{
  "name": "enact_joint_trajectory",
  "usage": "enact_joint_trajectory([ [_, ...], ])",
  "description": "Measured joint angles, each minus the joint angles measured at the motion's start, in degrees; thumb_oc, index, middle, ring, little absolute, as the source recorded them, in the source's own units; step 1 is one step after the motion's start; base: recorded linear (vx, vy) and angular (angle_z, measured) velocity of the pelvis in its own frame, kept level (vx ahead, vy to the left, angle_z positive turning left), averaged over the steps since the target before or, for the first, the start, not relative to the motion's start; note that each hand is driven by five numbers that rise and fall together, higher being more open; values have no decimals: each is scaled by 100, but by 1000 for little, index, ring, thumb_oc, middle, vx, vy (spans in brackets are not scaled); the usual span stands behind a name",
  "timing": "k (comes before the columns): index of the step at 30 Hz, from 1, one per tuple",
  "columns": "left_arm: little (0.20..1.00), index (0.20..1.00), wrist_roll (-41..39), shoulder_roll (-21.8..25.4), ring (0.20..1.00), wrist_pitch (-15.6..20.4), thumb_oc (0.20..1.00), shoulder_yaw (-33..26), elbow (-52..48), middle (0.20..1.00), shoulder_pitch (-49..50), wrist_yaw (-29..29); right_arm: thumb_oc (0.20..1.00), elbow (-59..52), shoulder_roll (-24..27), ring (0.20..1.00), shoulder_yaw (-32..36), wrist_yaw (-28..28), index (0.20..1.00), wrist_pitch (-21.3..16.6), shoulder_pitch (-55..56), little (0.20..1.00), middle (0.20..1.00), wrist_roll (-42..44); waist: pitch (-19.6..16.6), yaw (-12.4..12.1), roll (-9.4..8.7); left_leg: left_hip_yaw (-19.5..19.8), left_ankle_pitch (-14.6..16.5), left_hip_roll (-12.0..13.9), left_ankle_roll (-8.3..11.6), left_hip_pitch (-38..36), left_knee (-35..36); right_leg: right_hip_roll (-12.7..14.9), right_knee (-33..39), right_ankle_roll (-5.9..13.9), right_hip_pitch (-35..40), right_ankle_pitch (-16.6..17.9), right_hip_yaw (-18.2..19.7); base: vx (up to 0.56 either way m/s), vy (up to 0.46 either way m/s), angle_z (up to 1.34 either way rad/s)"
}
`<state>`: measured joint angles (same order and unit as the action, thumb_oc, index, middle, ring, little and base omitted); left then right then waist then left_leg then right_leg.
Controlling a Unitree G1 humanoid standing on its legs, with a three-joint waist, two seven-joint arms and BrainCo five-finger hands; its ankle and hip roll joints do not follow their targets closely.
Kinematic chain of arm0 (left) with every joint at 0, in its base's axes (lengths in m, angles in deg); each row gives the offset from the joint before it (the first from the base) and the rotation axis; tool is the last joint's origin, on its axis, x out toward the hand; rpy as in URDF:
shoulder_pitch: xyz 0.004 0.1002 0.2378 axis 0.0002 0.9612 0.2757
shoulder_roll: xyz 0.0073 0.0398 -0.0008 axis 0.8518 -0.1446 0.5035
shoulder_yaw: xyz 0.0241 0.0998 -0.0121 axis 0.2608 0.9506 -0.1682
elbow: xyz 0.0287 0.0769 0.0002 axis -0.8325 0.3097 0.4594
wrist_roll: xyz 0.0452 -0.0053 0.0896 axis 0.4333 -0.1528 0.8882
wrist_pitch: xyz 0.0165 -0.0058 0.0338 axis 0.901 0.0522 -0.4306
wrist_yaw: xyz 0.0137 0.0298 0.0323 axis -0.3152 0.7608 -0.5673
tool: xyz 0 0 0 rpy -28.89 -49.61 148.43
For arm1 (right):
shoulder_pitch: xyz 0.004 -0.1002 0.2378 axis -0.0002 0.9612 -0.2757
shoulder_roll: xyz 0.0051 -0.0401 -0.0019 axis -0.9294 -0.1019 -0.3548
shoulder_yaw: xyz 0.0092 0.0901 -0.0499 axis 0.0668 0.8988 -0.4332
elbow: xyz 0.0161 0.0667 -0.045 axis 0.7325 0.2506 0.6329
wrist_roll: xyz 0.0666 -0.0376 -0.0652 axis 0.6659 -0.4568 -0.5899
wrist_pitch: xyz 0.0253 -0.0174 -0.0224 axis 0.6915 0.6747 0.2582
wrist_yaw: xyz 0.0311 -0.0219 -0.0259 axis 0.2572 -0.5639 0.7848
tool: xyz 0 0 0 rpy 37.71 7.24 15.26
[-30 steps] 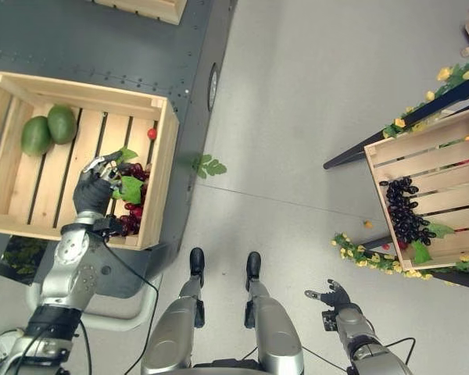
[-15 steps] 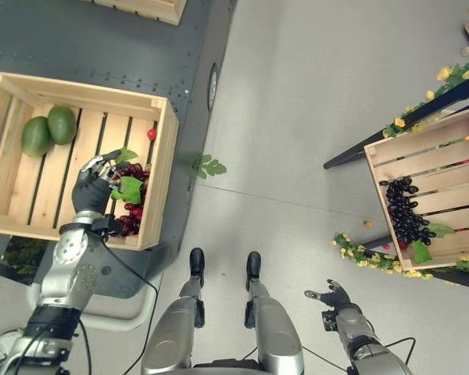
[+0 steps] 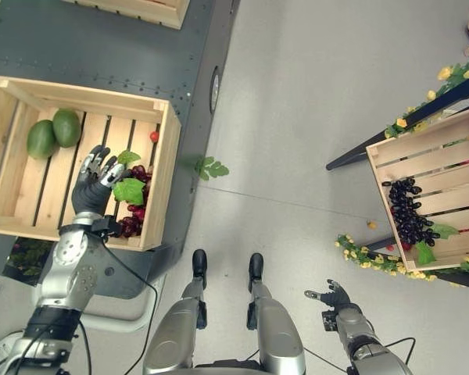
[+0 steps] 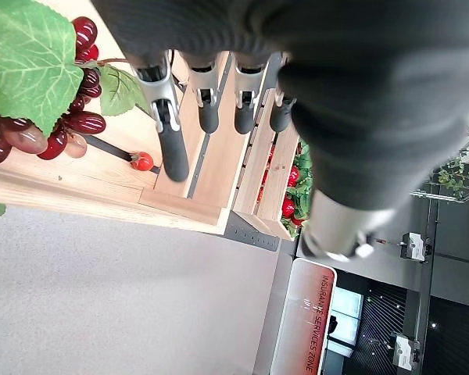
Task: Pick up the fruits from the basket on one side to the basket on the other side
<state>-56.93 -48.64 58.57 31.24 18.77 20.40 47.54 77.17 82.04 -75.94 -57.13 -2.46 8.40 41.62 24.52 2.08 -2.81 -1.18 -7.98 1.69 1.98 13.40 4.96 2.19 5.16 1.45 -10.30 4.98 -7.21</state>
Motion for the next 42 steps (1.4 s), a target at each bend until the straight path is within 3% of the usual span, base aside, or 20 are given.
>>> enact_joint_trajectory([
  [10, 1000, 1000, 171, -45, 1000, -20, 1000, 9, 923, 1000, -96, -174, 1000, 4, 3, 1000, 0, -8, 1000, 0, 13, 1000, 1000, 0, -6, 18, -2, 1, 0, 1, 0, 27, 0, -1, 0, 0, -27, 0, -1, 0, 0, 0],
  [29, 1000, 1000, 1472, -37, 1000, -368, 1000, 207, 2403, 1000, -390, -408, 1000, 4, 27, 1000, -1, -71, 1000, 0, 89, 1000, 1000, 0, -169, 70, -13, -16, -6, 10, 1, 144, 1, -6, 1, -5, -161, 12, 12, 0, 0, 0],
  [42, 1000, 1000, 1685, 20, 1000, -444, 1000, 445, 3258, 1000, -880, -457, 1000, 9, 30, 1000, -12, -82, 1000, 6, 96, 1000, 1000, -1, -159, 168, -49, -32, -14, 10, -1, 241, 2, -7, 1, -3, -253, 25, 21, 0, 0, 0],
])
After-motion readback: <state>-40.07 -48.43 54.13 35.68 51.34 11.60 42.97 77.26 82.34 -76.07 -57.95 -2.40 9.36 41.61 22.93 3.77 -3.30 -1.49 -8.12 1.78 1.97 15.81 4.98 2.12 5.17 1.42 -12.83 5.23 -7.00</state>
